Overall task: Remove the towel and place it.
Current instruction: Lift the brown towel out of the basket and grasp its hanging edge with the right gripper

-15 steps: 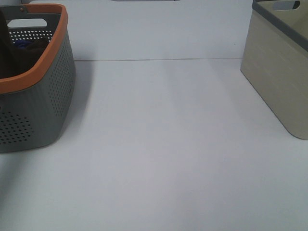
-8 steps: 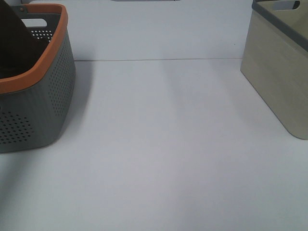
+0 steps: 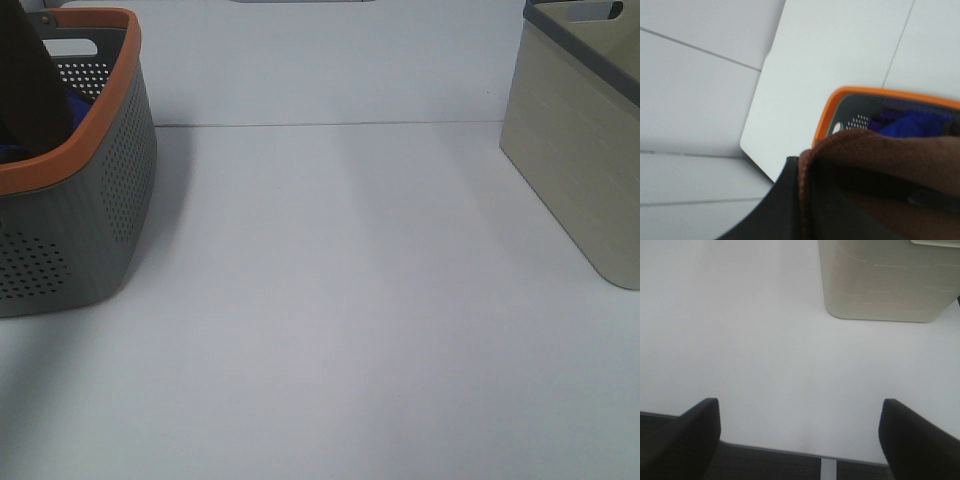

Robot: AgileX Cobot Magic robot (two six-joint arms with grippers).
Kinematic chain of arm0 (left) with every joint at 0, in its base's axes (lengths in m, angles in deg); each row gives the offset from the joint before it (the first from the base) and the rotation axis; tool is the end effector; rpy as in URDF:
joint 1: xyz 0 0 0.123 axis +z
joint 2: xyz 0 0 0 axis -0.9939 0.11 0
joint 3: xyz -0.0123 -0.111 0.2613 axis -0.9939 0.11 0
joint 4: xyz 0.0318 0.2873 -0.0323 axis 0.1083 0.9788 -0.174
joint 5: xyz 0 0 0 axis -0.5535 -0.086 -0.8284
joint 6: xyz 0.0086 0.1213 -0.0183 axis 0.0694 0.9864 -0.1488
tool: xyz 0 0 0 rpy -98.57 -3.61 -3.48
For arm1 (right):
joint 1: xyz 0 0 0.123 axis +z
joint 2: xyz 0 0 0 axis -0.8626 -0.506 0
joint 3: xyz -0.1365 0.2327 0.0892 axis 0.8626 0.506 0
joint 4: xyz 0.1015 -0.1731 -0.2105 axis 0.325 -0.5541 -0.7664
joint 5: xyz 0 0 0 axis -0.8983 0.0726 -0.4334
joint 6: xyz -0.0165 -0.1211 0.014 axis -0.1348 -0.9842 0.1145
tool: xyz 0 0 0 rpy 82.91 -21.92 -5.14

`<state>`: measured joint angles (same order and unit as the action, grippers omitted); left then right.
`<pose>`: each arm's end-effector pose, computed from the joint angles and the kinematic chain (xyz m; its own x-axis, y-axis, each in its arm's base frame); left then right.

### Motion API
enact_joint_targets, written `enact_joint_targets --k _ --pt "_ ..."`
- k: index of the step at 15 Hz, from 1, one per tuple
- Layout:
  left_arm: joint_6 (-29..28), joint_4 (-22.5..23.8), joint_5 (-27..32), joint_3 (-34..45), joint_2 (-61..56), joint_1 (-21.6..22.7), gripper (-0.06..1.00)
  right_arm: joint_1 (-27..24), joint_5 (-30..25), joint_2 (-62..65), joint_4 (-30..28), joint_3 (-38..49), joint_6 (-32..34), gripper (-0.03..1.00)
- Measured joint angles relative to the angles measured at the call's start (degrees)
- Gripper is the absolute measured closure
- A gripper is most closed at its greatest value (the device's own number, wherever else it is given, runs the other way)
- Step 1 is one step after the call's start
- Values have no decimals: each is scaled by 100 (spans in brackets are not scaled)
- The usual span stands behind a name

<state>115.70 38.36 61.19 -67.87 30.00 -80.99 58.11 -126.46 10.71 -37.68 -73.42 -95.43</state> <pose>0.3862 -0.0159 0.4994 0.0062 0.8973 -0.4414 0.5254 0.3726 0.7649 0.0580 0.0074 0.2833 -0.4416 -0.1084 -0.8906 -0.0924 0.9929 -0.0751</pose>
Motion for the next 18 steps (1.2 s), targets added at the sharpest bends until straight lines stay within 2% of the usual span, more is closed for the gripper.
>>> enact_joint_targets --k 1,3,5,6,9,10,13,15,16,18 --pt "155 -235 -40 0 -29 0 94 0 6 -17 34 0 -40 21" --pt "802 -1220 -80 0 -138 0 94 0 172 -355 269 -103 -149 21" --pt "1409 -2017 -178 0 -201 -126 94 0 636 -1003 779 -361 -510 21" --pt "1822 -2435 -401 0 -212 -413 94 0 1043 -1536 1352 -613 -991 21" --pt "2469 -2595 -819 0 -172 -1381 94 0 1822 -2601 2739 -951 -2223 21" --pt "2515 -2607 -837 0 -149 -1513 94 0 1914 -2762 3002 -963 -2447 21" --pt "2676 -2544 -859 0 52 -2326 94 0 2240 -3604 4481 -974 -3587 21" --pt "2710 -2378 -865 0 178 -2807 94 0 2395 -4085 5489 -974 -4773 21" --pt "2710 -2320 -900 0 246 -3117 94 0 2429 -4389 6199 -974 -5747 21" --pt "2710 -2286 -905 0 332 -3432 94 0 2458 -4727 7042 -974 -7093 21"
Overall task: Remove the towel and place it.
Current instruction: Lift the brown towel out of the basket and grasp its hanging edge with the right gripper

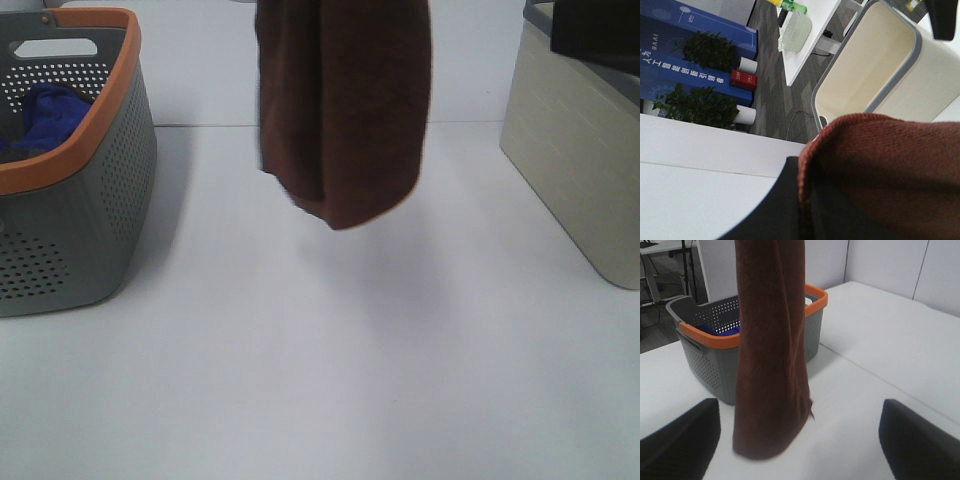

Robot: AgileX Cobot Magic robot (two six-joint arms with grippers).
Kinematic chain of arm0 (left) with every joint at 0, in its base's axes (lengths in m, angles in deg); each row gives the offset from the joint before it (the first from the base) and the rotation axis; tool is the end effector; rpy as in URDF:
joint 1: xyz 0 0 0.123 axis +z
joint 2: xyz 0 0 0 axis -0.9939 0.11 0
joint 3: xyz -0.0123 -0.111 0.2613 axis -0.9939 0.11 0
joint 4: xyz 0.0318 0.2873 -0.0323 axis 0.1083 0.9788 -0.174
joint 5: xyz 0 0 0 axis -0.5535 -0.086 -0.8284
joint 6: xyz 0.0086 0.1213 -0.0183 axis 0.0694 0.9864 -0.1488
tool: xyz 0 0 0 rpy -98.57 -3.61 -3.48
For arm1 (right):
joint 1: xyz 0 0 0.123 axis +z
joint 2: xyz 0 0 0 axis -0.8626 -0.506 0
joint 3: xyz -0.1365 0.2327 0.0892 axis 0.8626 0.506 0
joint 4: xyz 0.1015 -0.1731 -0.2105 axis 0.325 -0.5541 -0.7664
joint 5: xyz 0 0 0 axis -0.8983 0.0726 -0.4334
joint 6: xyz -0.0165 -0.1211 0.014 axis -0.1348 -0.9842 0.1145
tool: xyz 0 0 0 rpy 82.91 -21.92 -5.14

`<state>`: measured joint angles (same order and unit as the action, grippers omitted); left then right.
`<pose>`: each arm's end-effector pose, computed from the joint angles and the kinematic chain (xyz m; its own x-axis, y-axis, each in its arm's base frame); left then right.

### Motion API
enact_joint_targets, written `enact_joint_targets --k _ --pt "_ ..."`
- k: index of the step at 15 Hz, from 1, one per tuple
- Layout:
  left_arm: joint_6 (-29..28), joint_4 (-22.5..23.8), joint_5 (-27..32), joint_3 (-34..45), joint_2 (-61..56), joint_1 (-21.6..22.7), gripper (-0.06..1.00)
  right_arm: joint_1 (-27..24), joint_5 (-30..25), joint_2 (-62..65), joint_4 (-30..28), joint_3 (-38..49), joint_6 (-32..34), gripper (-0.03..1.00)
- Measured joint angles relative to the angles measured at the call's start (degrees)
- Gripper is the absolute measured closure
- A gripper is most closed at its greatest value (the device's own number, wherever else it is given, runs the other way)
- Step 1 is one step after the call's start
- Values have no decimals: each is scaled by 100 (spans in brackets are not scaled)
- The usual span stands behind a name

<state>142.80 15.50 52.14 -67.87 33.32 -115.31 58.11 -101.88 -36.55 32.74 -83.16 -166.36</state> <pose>0.3150 -0.2671 0.5098 0.7803 0.5019 -0.3732 0.4460 -0.0280 0.8946 0.2267 0.0646 0.3320 -0.1631 -0.1147 -0.9799 -0.5634 0.8261 -0.0029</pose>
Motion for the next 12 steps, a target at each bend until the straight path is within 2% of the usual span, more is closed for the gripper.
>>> enact_joint_targets --k 4,6,11,12 --pt "17 223 0 0 57 -361 94 0 172 -516 1209 -11 -1553 21" --pt "17 252 17 0 103 -453 94 0 -109 -837 1587 -11 -1965 21" --pt "23 315 92 0 206 -464 94 0 -1593 -1753 1988 -23 -2074 24" --pt "23 315 92 0 206 -464 94 0 -1610 -1822 2034 -23 -2097 25"
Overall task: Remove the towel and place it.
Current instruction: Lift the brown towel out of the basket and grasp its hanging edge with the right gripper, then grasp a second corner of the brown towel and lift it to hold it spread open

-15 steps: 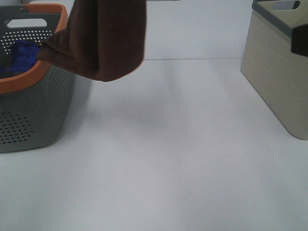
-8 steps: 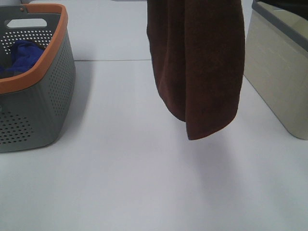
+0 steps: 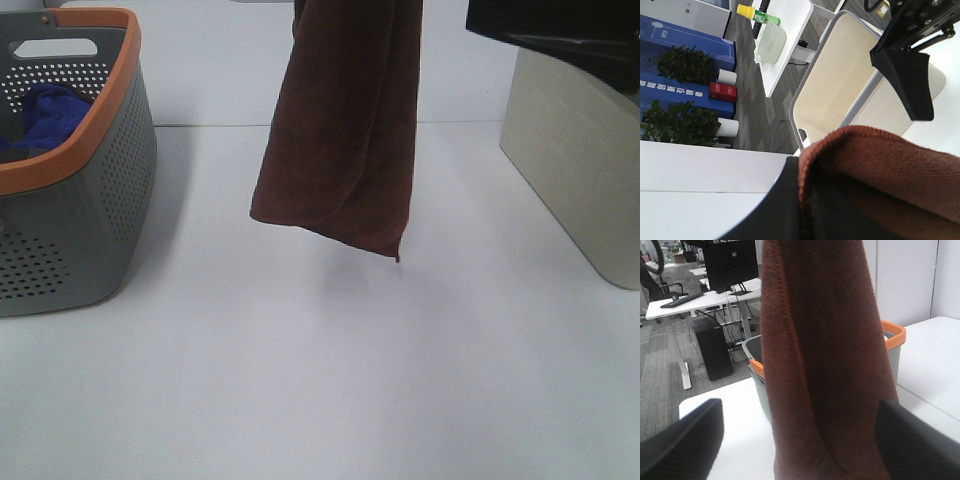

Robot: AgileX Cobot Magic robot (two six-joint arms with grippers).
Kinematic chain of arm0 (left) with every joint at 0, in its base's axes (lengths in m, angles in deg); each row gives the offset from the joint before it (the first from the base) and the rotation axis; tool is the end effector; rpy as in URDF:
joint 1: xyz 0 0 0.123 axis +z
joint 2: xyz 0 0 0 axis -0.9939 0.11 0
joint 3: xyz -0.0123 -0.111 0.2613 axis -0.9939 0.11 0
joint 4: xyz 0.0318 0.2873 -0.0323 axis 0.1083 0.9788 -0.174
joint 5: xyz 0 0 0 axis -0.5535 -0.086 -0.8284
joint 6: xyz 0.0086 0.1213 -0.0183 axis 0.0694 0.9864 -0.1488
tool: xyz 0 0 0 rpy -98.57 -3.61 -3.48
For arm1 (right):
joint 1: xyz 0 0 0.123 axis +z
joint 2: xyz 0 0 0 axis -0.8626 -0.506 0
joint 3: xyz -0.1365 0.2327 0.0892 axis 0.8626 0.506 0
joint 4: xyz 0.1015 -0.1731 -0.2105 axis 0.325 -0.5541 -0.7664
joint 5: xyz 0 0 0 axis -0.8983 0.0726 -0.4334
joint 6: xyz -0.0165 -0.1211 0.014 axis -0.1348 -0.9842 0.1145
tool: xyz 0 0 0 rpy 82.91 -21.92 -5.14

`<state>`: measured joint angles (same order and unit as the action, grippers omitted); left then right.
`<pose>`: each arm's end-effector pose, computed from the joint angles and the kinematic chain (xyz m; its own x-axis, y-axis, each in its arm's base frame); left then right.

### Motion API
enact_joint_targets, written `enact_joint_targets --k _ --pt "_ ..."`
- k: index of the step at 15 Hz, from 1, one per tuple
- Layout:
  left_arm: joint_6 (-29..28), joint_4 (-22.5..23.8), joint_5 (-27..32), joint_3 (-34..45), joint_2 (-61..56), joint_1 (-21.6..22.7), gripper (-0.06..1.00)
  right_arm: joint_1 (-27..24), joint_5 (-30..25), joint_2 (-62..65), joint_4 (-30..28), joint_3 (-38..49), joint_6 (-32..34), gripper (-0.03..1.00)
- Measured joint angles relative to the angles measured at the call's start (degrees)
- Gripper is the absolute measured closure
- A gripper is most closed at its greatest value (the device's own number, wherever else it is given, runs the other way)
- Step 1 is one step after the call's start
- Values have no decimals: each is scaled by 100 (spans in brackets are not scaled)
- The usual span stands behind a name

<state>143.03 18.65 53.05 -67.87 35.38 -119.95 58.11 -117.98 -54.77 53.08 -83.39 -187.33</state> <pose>0.3054 -0.2974 0.4903 0.8121 0.4729 -0.3420 0.4460 -0.1248 0.8863 0.2698 0.0901 0.2876 -0.2189 -0.0172 -0.9756 -0.7568 0.6341 0.1586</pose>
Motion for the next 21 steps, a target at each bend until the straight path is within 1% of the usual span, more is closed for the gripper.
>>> enact_joint_targets --k 1,3,4,8,9,10,11,12,13,14,15,16,18,20,21 --pt "0 0 0 0 0 0 94 0 11 -235 201 0 -218 25" --pt "0 0 29 0 0 0 94 0 11 -458 298 0 -556 25" --pt "0 0 92 0 0 0 94 0 -46 -802 327 -120 -733 25" --pt "0 0 103 0 0 0 94 17 -814 -1381 361 -206 -636 25" --pt "0 0 109 0 0 0 94 69 -837 -1427 361 -206 -613 25" --pt "0 0 109 0 0 0 94 264 -842 -1473 361 -206 -567 25" --pt "0 0 109 0 0 0 94 556 -705 -1507 361 -206 -533 25" --pt "0 0 109 0 0 0 94 940 -292 -1507 361 -206 -527 25" --pt "0 0 109 0 0 0 94 1455 464 -1507 321 -206 -527 26" --pt "0 0 109 0 0 0 94 1604 739 -1507 321 -206 -527 28" --pt "0 0 109 0 0 0 94 1828 1146 -1513 286 -206 -527 31" --pt "0 11 109 0 0 0 94 2005 1318 -1524 258 -206 -521 34" --pt "0 160 109 0 0 0 94 2349 1381 -1604 109 -212 -453 38" --pt "-23 304 109 0 0 0 94 2624 1398 -1833 -183 -212 -149 43" --pt "-23 332 109 0 0 0 94 2670 1404 -1965 -304 -206 69 48"
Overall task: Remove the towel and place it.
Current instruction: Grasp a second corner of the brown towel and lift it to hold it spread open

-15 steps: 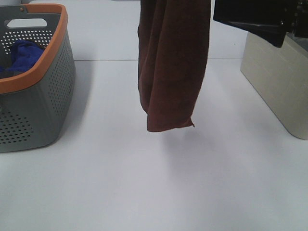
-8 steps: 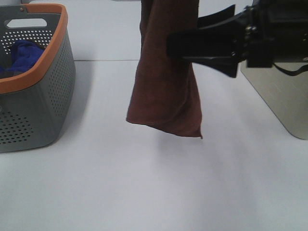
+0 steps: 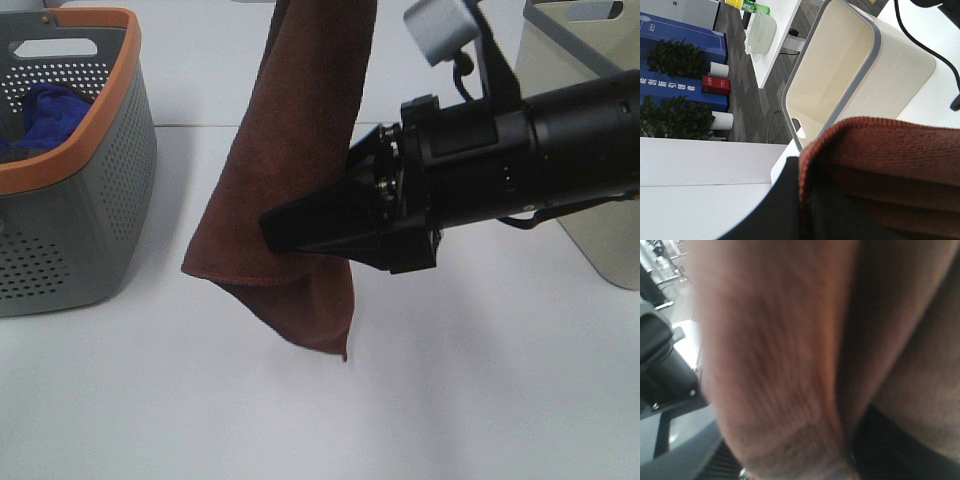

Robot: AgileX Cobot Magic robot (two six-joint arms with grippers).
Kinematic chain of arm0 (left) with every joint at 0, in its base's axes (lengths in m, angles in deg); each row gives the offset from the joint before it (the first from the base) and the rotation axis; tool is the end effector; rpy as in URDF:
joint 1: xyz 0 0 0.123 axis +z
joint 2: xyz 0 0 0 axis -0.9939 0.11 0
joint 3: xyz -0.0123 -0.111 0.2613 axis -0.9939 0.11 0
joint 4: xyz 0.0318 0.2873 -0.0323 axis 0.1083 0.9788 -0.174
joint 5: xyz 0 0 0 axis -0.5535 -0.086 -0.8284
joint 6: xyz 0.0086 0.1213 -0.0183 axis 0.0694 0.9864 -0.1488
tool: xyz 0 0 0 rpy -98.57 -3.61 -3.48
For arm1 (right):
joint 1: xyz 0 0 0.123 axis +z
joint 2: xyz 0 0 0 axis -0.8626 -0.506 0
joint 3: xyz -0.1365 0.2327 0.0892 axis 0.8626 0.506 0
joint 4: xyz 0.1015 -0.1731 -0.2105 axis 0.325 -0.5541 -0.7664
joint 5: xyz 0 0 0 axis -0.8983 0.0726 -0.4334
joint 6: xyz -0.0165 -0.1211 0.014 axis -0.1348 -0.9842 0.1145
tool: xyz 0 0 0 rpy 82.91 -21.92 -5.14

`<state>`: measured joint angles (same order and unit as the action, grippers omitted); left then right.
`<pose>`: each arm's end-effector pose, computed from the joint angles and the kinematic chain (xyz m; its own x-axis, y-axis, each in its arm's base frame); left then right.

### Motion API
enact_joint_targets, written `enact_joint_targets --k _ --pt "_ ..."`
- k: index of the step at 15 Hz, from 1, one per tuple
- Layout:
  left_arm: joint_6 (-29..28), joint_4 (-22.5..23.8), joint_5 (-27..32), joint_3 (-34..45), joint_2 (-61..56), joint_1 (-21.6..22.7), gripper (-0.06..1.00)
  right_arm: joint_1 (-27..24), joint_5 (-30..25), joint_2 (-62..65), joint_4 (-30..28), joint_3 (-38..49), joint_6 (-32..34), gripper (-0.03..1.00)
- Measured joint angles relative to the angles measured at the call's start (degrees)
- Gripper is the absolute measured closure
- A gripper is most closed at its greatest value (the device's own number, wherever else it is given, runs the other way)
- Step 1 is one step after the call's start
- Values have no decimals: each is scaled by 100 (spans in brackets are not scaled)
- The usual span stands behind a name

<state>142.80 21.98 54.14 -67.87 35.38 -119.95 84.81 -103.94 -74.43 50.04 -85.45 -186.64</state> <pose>0.3075 -0.2946 0.4855 0.8117 0.5008 -0.3004 0.4313 -0.1672 0.8866 0.2640 0.2086 0.1805 -0.4417 -0.3178 -0.8390 -0.8447 0.4623 0.2696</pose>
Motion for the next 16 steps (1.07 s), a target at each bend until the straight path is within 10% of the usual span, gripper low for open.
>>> enact_joint_targets --k 5,16 --pt "-269 269 6 0 0 0 94 11 63 -223 -653 0 779 68" --pt "-676 625 138 0 0 0 94 11 733 768 -1707 0 1816 77"
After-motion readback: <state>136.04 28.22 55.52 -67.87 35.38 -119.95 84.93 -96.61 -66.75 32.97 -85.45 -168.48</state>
